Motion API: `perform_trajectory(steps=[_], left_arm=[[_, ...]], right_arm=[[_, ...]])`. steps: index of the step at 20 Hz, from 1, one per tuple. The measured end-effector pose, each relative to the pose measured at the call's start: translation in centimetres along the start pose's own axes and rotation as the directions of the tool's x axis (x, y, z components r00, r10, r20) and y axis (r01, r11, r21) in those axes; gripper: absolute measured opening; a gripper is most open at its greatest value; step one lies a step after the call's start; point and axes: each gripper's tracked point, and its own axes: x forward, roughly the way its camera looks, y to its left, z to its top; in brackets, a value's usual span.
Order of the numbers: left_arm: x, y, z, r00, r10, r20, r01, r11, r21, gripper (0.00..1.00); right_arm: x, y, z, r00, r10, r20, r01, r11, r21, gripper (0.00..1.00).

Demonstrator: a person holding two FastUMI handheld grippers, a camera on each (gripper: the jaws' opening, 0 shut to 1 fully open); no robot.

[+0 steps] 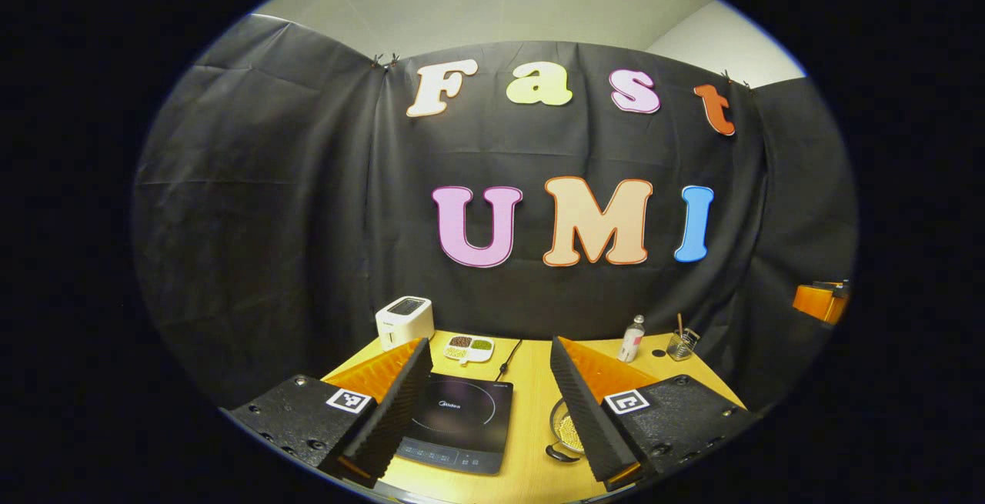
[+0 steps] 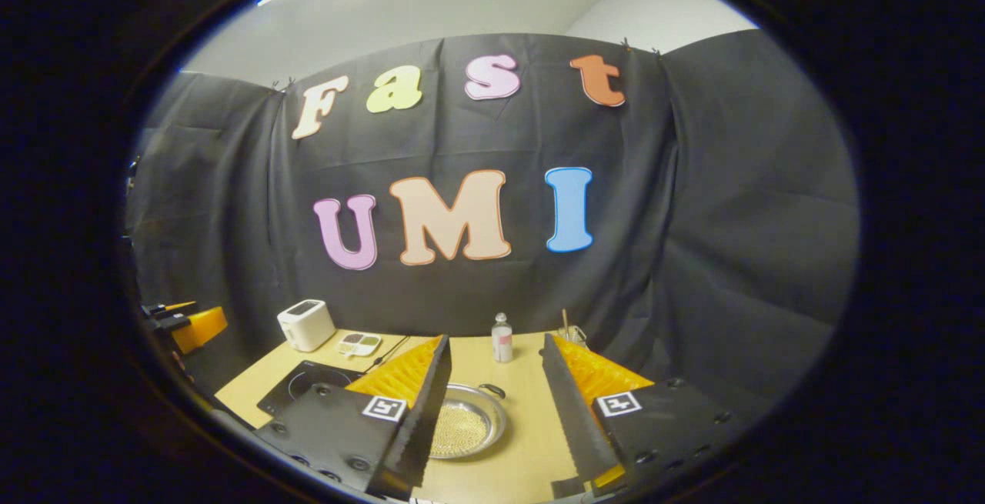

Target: First push the handle of the pot to place it horizontally, then grasp the pot with both hands and set it on the induction cooktop.

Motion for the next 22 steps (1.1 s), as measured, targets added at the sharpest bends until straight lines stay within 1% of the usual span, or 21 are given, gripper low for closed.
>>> perform_trajectory(steps=[1,3,4,5,6,7,8,9,10,11,13,14,15,16,17,18,19,20,21,22], left_arm=[[0.0,0.1,-0.2,1.000,0.000,-0.005,0.000,1.000,0.002,0.94],[0.0,0.5,-0.2,1.000,0.003,-0.004,-0.003,1.000,0.008,0.94],[0.0,0.6,-0.2,1.000,0.002,-0.005,-0.002,1.000,0.011,0.89],[0.0,0.6,-0.3,1.000,-0.001,-0.006,0.001,1.000,0.015,0.94],[0.0,0.7,-0.4,1.000,-0.003,-0.005,0.003,1.000,0.020,0.94],[0.0,0.7,-0.4,1.000,-0.007,-0.005,0.007,1.000,0.025,0.94],[0.1,0.8,-0.4,1.000,-0.010,-0.007,0.010,1.000,0.029,0.89],[0.2,0.9,-0.5,1.000,-0.015,-0.008,0.015,0.999,0.031,0.94],[0.2,0.8,-0.5,1.000,-0.021,-0.009,0.021,0.999,0.031,0.95],[0.2,0.8,-0.7,1.000,-0.027,-0.010,0.027,0.999,0.032,0.95],[0.3,1.0,-0.7,0.999,-0.034,-0.010,0.035,0.999,0.038,0.94],[0.4,1.0,-0.7,0.999,-0.037,-0.011,0.037,0.998,0.042,0.90],[0.5,1.2,-0.8,0.999,-0.040,-0.012,0.041,0.998,0.046,0.95],[0.5,1.2,-0.9,0.999,-0.045,-0.013,0.046,0.998,0.047,0.95],[0.5,1.3,-0.9,0.999,-0.048,-0.016,0.048,0.998,0.048,0.90],[0.6,1.3,-1.0,0.999,-0.050,-0.017,0.050,0.998,0.047,0.95],[0.6,1.5,-1.1,0.998,-0.052,-0.018,0.053,0.998,0.046,0.90],[0.7,1.7,-1.1,0.998,-0.052,-0.020,0.053,0.998,0.046,0.95],[0.8,1.9,-1.3,0.998,-0.052,-0.022,0.053,0.997,0.047,0.95],[0.8,2.1,-1.3,0.998,-0.051,-0.024,0.052,0.997,0.049,0.94]], right_arm=[[-0.2,0.2,0.1,1.000,-0.001,0.002,0.001,1.000,0.003,0.66],[-0.1,0.3,0.2,1.000,-0.006,0.016,0.006,1.000,0.000,0.50],[-0.1,0.7,0.1,1.000,0.002,0.015,-0.002,1.000,-0.001,0.41],[-0.1,1.1,-0.1,1.000,0.009,0.011,-0.009,1.000,-0.005,0.39],[-0.2,1.6,-0.4,1.000,0.015,0.007,-0.014,1.000,-0.011,0.45],[-0.3,1.9,-0.6,1.000,0.020,0.000,-0.020,1.000,-0.019,0.45],[-0.3,2.3,-1.0,1.000,0.024,-0.008,-0.025,0.999,-0.026,0.36],[-0.3,2.7,-1.3,0.999,0.029,-0.015,-0.029,0.999,-0.033,0.36],[-0.4,3.0,-1.5,1.000,0.022,-0.018,-0.023,0.999,-0.044,0.37],[-0.5,2.4,-1.1,1.000,-0.007,-0.011,0.007,0.999,-0.034,0.37],[-0.2,3.6,-1.6,1.000,0.022,-0.016,-0.022,1.000,0.014,0.10],[-0.1,3.8,-1.9,1.000,0.020,-0.023,-0.020,0.999,0.026,0.08],[0.0,3.7,-2.0,1.000,0.014,-0.026,-0.014,1.000,0.024,0.09],[0.2,3.6,-2.2,0.999,0.009,-0.030,-0.009,1.000,0.012,0.13],[0.3,3.6,-2.6,0.999,0.003,-0.037,-0.003,1.000,-0.002,0.13],[0.4,3.6,-2.9,0.999,-0.001,-0.045,0.001,1.000,-0.010,0.13],[0.5,3.8,-3.4,0.998,-0.001,-0.055,0.000,1.000,-0.012,0.12],[0.6,4.0,-3.8,0.998,-0.001,-0.067,0.000,1.000,-0.013,0.08],[0.8,4.2,-4.5,0.997,-0.002,-0.082,0.001,1.000,-0.012,0.12],[0.9,4.4,-5.2,0.995,-0.001,-0.101,0.000,1.000,-0.010,0.12]])
